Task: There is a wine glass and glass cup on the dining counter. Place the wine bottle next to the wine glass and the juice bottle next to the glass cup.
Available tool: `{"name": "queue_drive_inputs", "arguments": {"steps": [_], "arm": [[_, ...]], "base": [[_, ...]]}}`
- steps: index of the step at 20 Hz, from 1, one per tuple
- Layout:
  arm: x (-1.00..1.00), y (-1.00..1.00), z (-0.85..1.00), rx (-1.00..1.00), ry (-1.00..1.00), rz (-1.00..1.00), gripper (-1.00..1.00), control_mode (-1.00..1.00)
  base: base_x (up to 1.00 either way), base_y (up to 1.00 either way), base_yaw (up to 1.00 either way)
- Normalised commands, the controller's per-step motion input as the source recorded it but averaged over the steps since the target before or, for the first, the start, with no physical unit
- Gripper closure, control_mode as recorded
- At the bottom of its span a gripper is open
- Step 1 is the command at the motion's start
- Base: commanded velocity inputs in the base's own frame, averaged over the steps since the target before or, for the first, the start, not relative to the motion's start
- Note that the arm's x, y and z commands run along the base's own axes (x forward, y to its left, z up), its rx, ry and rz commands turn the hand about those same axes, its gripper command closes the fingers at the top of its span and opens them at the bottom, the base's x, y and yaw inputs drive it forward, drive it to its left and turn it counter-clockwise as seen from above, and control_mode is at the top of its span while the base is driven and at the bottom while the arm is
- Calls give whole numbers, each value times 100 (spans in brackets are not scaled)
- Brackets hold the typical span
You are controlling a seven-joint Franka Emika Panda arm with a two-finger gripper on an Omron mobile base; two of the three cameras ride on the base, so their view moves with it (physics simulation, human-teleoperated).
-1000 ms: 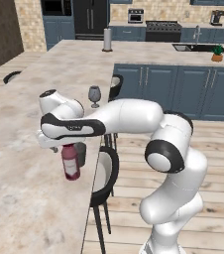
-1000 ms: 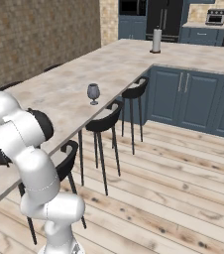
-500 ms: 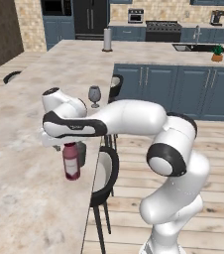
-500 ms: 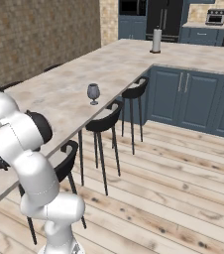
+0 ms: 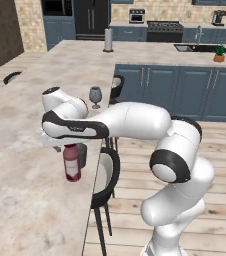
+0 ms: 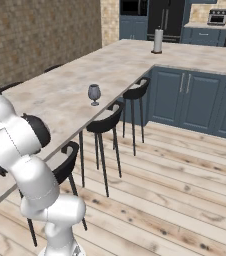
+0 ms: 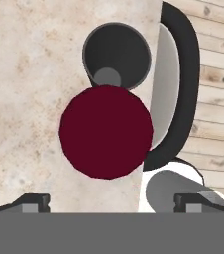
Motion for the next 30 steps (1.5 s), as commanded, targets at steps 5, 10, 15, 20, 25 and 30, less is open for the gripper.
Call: {"name": "queue_drive_inputs", "arguments": {"steps": [5,10,15,20,25,30], "arm": [[-34,-1,5,0,0,-4,-100,-100],[-44,-21,10,0,0,0,-100,-100],[-47,-34,13,1,0,0,-100,-100],[-47,-47,12,3,-1,5,-100,-100],[-47,-55,9,5,-1,9,-100,-100],[-44,-62,1,6,0,13,-100,-100]], "base": [[0,0,0],[0,0,0],[0,0,0],[0,0,0],[0,0,0],[0,0,0]]}}
